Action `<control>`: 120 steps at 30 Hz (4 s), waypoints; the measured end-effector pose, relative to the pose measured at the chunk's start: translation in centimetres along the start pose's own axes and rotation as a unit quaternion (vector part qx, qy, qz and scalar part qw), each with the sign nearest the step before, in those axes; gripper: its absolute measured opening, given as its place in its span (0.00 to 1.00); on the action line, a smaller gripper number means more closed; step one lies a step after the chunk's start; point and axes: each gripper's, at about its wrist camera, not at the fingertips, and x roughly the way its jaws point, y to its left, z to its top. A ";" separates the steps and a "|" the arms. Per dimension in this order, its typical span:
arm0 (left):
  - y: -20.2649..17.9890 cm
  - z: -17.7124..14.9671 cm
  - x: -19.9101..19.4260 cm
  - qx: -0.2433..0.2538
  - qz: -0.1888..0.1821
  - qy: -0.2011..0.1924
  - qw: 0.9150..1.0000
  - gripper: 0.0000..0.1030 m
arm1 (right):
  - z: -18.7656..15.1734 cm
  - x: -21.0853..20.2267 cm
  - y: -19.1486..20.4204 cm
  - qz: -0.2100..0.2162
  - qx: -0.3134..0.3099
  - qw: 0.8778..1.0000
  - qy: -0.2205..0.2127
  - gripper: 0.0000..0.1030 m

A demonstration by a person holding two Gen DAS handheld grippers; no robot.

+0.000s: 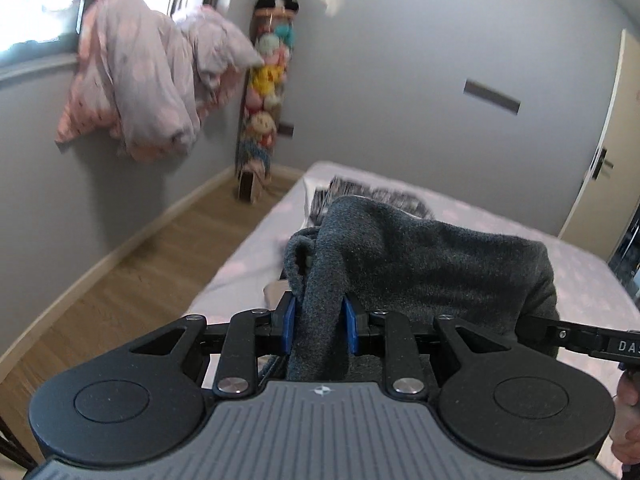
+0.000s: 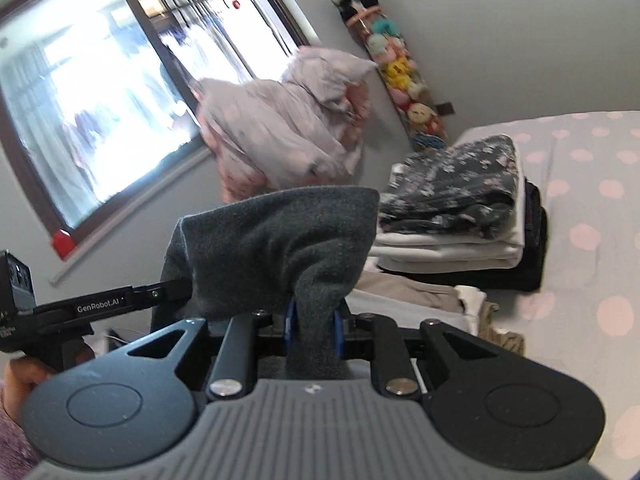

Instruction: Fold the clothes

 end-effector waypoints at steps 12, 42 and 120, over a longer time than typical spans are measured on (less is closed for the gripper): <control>1.4 -0.8 9.3 0.019 0.008 0.074 0.997 0.29 | -0.6 9.6 -6.9 -0.068 0.028 0.994 0.084 0.20; -8.1 2.6 -8.6 0.078 0.121 -0.034 0.989 0.48 | 2.7 -4.9 0.4 -0.093 -0.056 0.994 -0.001 0.47; -22.5 -21.6 -23.5 0.025 0.196 -0.045 0.979 0.90 | -18.6 -29.1 8.0 -0.140 -0.110 0.983 -0.042 0.87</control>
